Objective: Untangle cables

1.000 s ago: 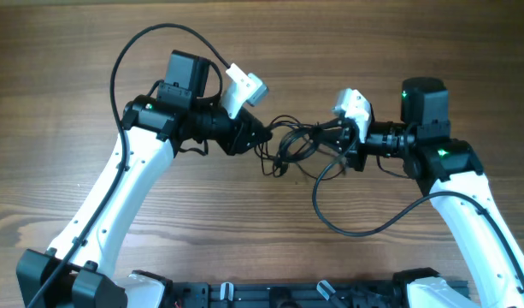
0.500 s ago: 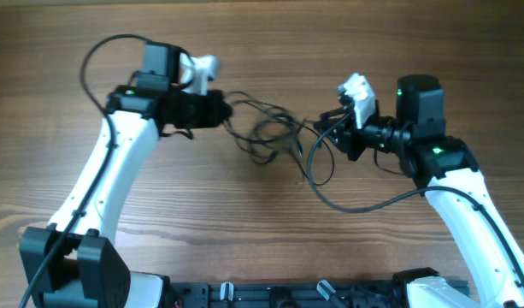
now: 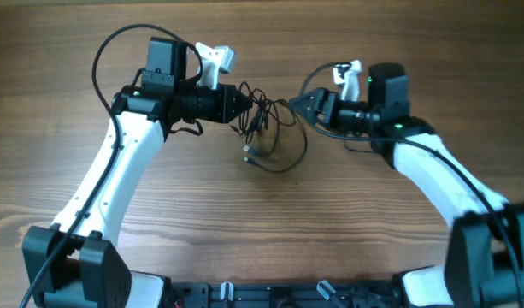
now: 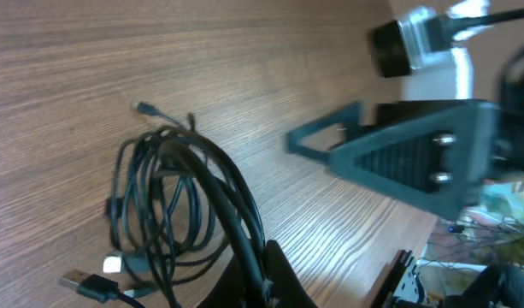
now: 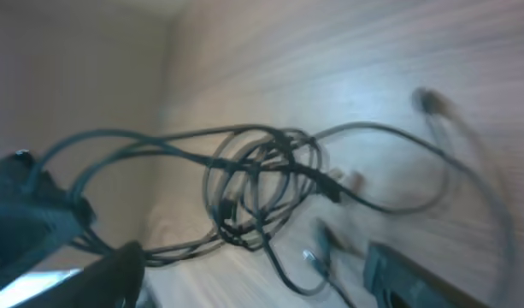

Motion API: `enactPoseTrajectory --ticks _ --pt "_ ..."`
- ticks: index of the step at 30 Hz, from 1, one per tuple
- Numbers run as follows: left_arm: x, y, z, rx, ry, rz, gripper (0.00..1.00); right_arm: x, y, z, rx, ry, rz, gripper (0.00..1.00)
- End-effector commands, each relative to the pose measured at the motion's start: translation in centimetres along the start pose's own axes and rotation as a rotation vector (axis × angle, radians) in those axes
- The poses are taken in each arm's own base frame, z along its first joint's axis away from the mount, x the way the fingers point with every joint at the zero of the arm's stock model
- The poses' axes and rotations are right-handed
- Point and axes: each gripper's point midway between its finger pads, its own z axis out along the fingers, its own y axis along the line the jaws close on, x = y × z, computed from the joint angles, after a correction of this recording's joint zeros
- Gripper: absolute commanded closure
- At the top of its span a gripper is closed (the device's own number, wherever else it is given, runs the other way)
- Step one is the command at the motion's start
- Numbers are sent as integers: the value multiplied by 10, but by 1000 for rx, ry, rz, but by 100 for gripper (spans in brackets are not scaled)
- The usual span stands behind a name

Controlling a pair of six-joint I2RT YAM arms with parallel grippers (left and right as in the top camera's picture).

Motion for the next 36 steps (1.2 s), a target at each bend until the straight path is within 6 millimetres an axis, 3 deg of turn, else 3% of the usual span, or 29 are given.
enactPoseTrajectory --ticks 1,3,5,7,9,10,12,13,14,16,19,22,24,25,26,28,29,32,33,34,35,36 --pt "-8 -26 -19 48 -49 83 96 26 28 32 -174 139 -5 20" --pt "-7 -27 -19 53 -47 68 96 36 34 55 -157 136 0 24" --pt "-7 -30 -19 74 -44 46 96 32 23 73 -25 37 57 27" --pt "-6 -33 -19 91 -41 46 96 33 39 80 -55 13 32 37" --pt "-5 -42 -20 141 -36 50 96 37 29 87 24 -19 128 46" --pt "-5 -45 -21 157 -32 49 96 37 19 88 81 -48 163 53" --pt "-3 -44 -21 155 -25 27 96 24 6 84 138 -117 172 85" --pt "-3 -42 -21 147 -24 21 96 18 3 80 136 -126 179 95" --pt "-3 -34 -23 114 -27 7 96 14 2 75 124 -120 169 96" --pt "-2 6 -35 -45 -43 -81 96 2 3 44 75 -73 103 95" --pt "-2 94 -82 -366 -149 -389 96 -15 23 -27 3 -74 -104 95" --pt "-1 139 -124 -452 -252 -557 96 -43 13 -102 124 -248 -84 95" --pt "4 157 -145 -475 -302 -662 96 -51 2 -138 194 -333 -38 96" --pt "7 162 -151 -475 -320 -713 96 -52 2 -146 203 -348 -37 95" --pt "7 162 -152 -462 -323 -730 96 -50 6 -147 192 -336 -92 96" --pt "1 142 -140 -352 -298 -703 96 -38 25 -137 106 -262 -224 95" --pt "-4 125 -131 -269 -270 -620 95 -31 33 -132 70 -230 -278 95" --pt "-17 49 -102 59 -189 -233 75 -20 46 -121 27 -183 -341 93" --pt "-16 28 -94 126 -165 -142 55 -17 49 -117 18 -170 -348 84" --pt "-14 15 -83 149 -137 -110 42 -16 49 -115 22 -167 -345 66" --pt "-11 3 -73 172 -112 -79 36 -18 46 -115 44 -177 -306 47" --pt "-10 -8 -66 189 -95 -52 35 -21 39 -116 79 -193 -259 38"
